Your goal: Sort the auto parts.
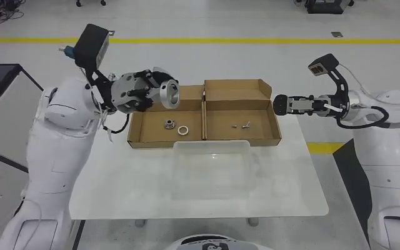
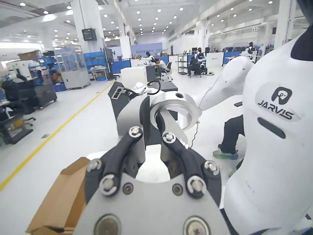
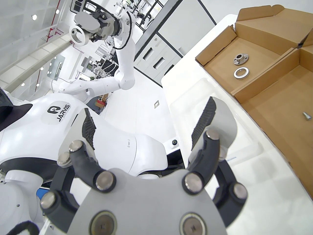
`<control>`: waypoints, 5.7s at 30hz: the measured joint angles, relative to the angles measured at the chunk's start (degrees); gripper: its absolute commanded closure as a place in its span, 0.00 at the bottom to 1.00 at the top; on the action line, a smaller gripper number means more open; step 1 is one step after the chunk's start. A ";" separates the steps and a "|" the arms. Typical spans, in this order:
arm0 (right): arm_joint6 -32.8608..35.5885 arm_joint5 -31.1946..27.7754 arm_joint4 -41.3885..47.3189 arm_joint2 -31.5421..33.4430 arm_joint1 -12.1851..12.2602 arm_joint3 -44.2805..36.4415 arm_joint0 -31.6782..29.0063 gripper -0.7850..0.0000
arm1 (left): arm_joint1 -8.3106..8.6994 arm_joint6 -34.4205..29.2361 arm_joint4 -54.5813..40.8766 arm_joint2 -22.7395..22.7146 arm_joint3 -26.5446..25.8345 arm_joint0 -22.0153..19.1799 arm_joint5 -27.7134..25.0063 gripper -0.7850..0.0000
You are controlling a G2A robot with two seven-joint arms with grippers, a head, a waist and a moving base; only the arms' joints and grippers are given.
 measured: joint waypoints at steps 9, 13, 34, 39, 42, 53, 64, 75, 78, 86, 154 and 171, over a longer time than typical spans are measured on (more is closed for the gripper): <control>0.00 0.00 0.00 0.00 0.00 0.00 0.00 0.00 | -2.16 -0.04 -23.57 -0.48 -4.36 0.27 0.01 1.00; 0.00 0.00 0.00 0.00 0.00 0.00 0.00 0.00 | -3.74 -0.36 -27.93 -1.87 -5.70 0.63 0.01 1.00; 0.00 0.00 0.00 0.00 0.00 0.00 0.00 0.00 | -2.61 -0.19 -0.53 -0.41 -2.08 0.29 0.01 1.00; 0.00 0.00 0.00 0.00 0.00 0.00 0.00 0.00 | -3.06 1.60 -11.49 0.04 -2.71 0.38 0.01 1.00; 0.00 0.00 0.00 0.00 0.00 0.00 0.00 0.00 | -3.51 0.29 -18.17 -0.18 -2.48 0.39 0.01 1.00; 0.00 0.00 0.00 0.00 0.00 0.00 0.00 0.00 | -4.32 -0.32 -22.13 -0.82 -3.14 0.11 0.01 1.00; 0.00 0.00 0.00 0.00 0.00 0.00 0.00 0.00 | -4.34 1.18 -19.42 -1.34 -3.00 0.74 2.17 1.00; 0.00 0.00 0.00 0.00 0.00 0.00 0.00 0.00 | -4.20 3.29 -1.15 -2.50 3.79 -1.41 11.90 1.00; 0.00 0.00 0.00 0.00 0.00 0.00 0.00 0.00 | -4.24 2.83 3.92 -1.66 5.83 -3.88 13.58 1.00; 0.00 0.00 0.00 0.00 0.00 0.00 0.00 0.00 | -3.65 -5.39 21.35 1.39 12.30 -9.75 17.59 1.00; 0.00 0.00 0.00 0.00 0.00 0.00 0.00 0.00 | -10.82 -18.42 57.51 44.47 58.70 -29.46 23.86 1.00; 0.00 0.00 0.00 0.00 0.00 0.00 0.00 0.00 | -19.97 -16.30 54.45 49.85 77.19 -33.29 22.58 1.00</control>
